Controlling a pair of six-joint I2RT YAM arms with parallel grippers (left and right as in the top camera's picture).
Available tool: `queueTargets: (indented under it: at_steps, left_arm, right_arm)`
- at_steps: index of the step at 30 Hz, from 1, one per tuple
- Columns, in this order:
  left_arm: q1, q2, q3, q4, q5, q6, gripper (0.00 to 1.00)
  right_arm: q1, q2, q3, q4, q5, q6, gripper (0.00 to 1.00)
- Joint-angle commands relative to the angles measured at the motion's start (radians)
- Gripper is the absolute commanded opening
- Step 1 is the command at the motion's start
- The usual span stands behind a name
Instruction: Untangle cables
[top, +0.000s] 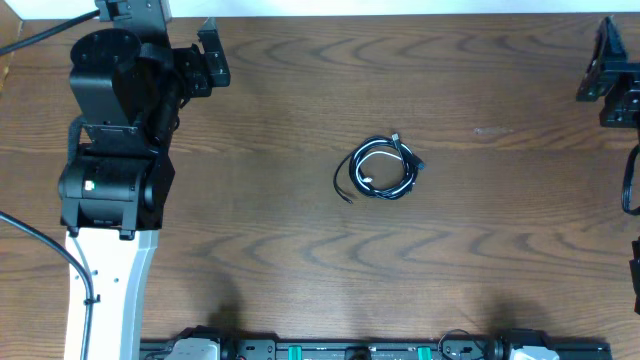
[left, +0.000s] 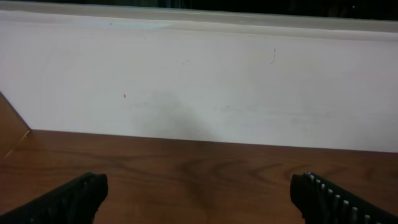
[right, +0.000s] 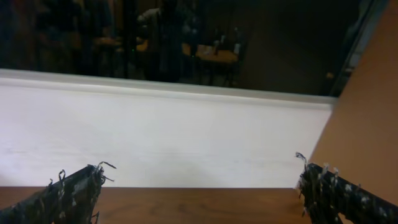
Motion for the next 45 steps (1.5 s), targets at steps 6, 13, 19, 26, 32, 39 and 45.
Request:
queueTargets:
  at_steps: [6,13,19,26,32,39,45]
  left_arm:
    - [-0.002,0.006,-0.001,-0.002,-0.006,-0.002,0.99]
    - [-0.002,0.006,-0.001,-0.005,-0.005,-0.002,0.99]
    - [-0.002,0.014,-0.001,-0.004,-0.005,-0.002,0.98]
    - [-0.002,0.031,-0.003,0.003,-0.005,-0.002,0.99]
    - [-0.002,0.058,-0.004,0.006,-0.005,-0.002,0.99]
    - [-0.002,0.1,-0.006,0.01,0.13,-0.002,0.98]
    - [-0.002,0.117,-0.068,0.039,0.217,-0.002,0.99]
  right_arm:
    - [-0.004,0.009,0.019,0.018,-0.004,0.03,0.99]
    - [-0.005,0.159,0.021,-0.003,0.04,0.111,0.99]
    - [-0.004,0.338,0.03,-0.034,-0.05,0.201,0.99]
    - [0.021,0.494,0.072,-0.073,-0.168,0.184,0.99]
    - [0.134,0.617,0.224,-0.162,-0.179,0.01,0.99]
    - [0.217,0.711,0.314,-0.219,-0.159,-0.037,0.99]
    - [0.199,0.742,0.288,-0.209,-0.156,-0.023,0.99]
